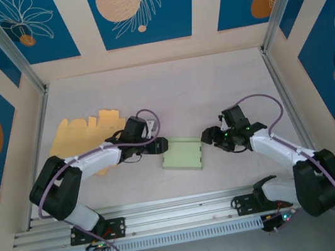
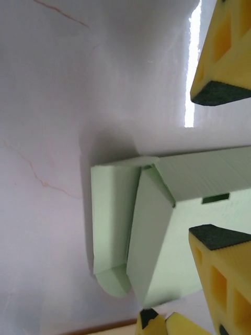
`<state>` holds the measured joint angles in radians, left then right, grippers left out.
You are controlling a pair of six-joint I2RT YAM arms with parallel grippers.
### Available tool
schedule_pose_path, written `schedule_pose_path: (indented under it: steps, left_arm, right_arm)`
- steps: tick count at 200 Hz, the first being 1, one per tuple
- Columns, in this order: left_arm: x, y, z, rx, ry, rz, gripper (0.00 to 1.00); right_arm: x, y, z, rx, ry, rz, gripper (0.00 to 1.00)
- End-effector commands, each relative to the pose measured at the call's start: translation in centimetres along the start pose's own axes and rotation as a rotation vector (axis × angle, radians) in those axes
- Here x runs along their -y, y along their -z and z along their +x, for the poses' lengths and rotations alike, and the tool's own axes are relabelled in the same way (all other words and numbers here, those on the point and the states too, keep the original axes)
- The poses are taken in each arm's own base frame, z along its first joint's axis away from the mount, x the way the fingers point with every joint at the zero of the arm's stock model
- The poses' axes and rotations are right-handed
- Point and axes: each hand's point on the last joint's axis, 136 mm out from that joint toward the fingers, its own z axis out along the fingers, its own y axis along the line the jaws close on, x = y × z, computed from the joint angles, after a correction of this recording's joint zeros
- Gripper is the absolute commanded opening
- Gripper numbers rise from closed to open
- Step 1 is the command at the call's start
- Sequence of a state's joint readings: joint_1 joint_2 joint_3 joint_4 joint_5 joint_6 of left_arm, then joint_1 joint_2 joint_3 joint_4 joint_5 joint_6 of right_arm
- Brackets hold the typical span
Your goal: Fold the paper box
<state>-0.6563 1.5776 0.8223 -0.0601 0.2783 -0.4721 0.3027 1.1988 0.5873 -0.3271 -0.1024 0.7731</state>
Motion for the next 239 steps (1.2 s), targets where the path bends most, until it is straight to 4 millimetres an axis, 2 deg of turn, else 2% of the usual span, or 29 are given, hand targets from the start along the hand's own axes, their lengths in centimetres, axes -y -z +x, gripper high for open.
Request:
schedule_pose_path:
  steps: [1, 27, 72, 96, 115, 125, 139, 168, 192, 239]
  left_arm:
    - [-0.3, -1.1, 1.4, -0.054, 0.037, 0.029, 0.59]
    - [-0.7, -1.6, 1.7, -0.064, 0.049, 0.021, 0.59]
    - [-0.9, -2.0, 2.0, -0.066, 0.069, 0.022, 0.59]
    - [-1.1, -2.2, 2.2, -0.062, 0.082, 0.021, 0.59]
    - [-1.1, -2.3, 2.1, -0.05, 0.087, 0.024, 0.59]
    - [-1.1, -2.3, 1.8, -0.034, 0.089, 0.025, 0.59]
    - [-1.1, -2.1, 1.1, 0.003, 0.084, 0.023, 0.59]
    - [-0.6, -0.8, -1.5, 0.126, 0.032, 0.018, 0.59]
    - [0.2, 1.0, -4.1, 0.258, -0.029, 0.02, 0.59]
    - [1.4, 4.9, -8.2, 0.558, -0.211, 0.011, 0.59]
  right_arm:
    - [-1.1, -0.4, -1.5, -0.001, 0.037, -0.015, 0.61]
    - [-0.8, -2.1, -2.2, -0.038, 0.034, -0.01, 0.55]
    - [-1.6, -4.5, -2.2, -0.107, 0.036, -0.068, 0.45]
    - [-1.7, -5.4, -2.1, -0.132, 0.038, -0.073, 0.33]
    - [-1.9, -5.8, -2.2, -0.139, 0.051, -0.079, 0.16]
    - [-2.7, -5.6, -2.5, -0.125, 0.084, -0.105, 0.1]
    - [-4.1, -4.7, -3.2, -0.081, 0.15, -0.131, 0.07]
    - [-8.0, -1.6, -5.0, 0.068, 0.337, -0.196, 0.07]
    - [-10.7, 1.0, -5.9, 0.194, 0.473, -0.244, 0.07]
    - [-13.2, 2.6, -6.5, 0.387, 0.685, -0.333, 0.07]
